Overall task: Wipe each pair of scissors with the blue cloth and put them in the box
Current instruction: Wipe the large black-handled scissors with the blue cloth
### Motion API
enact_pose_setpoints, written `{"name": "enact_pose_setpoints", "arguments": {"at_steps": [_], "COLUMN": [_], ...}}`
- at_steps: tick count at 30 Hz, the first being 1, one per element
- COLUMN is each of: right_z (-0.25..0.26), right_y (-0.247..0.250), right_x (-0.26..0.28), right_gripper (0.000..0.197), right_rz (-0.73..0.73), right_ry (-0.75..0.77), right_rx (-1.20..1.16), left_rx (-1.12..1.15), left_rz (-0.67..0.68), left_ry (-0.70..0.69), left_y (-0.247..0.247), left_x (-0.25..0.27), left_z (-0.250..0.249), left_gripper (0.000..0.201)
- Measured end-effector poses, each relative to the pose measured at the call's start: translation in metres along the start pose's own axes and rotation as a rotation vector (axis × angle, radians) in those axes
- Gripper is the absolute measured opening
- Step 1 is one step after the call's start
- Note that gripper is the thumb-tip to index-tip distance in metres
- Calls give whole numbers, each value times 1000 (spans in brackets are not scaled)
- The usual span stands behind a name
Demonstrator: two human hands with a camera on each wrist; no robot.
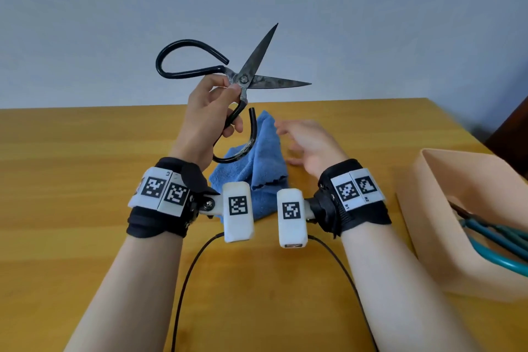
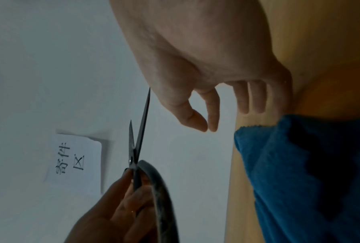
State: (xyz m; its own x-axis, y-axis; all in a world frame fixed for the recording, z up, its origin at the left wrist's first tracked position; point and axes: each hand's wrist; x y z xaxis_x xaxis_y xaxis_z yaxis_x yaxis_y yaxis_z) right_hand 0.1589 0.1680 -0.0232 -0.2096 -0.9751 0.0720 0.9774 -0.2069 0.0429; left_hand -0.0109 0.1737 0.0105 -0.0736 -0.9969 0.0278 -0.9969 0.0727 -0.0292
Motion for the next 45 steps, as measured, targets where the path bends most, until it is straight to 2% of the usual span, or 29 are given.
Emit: {"name": "enact_pose_setpoints", "arguments": {"at_steps": [8, 12, 19, 22, 25, 29, 32, 34, 38, 41, 45], "right_z": [-10, -18, -18, -14, -7, 4, 9, 11, 11, 11, 8], "right_y": [2, -1, -5, -4, -4, -5, -7, -12, -21, -26, -31], "right_x": [-8, -9, -9, -10, -11, -10, -8, -8, -5, 0, -1], "right_gripper": [32, 21, 18, 19, 20, 26, 27, 25, 18, 38, 59], "right_rz": [106, 152, -24, -46, -3, 45, 83, 89, 109, 245, 228], "right_ry": [-33, 14, 196, 212, 147, 11, 25, 52, 131, 191, 206], "right_rx": [-69, -22, 6, -81, -204, -642, -924, -1025, -1043, -1079, -1046], "left_rx": [-10, -21, 4, 18, 18, 20, 22, 34, 64, 81, 74], "left_rz": [1, 6, -15, -13, -23, -32, -38, -38, -22, -7, 14], "left_ry": [0, 4, -12, -22, -21, -19, -22, -16, -16, -17, -8], "left_y": [0, 2, 7, 7, 7, 5, 4, 3, -1, -8, -14], "left_x": [-10, -12, -11, -12, -12, -11, -10, -10, -10, -10, -7], "left_z": [5, 7, 4, 3, 3, 2, 1, 0, 2, 3, 2], "left_gripper": [9, 10, 11, 10, 10, 9, 9, 9, 10, 10, 10]}}
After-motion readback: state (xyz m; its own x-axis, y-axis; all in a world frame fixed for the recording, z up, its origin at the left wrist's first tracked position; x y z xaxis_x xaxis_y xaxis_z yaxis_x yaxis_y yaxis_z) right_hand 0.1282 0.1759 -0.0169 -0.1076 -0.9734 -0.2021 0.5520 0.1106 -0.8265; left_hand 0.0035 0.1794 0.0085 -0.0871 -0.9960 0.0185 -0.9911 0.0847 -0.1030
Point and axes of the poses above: each hand's wrist, its own x-axis away from the middle knuckle, its own y-axis out of the back of the hand, z = x × y, and after that the axes turned 14 degrees about y, right-handed
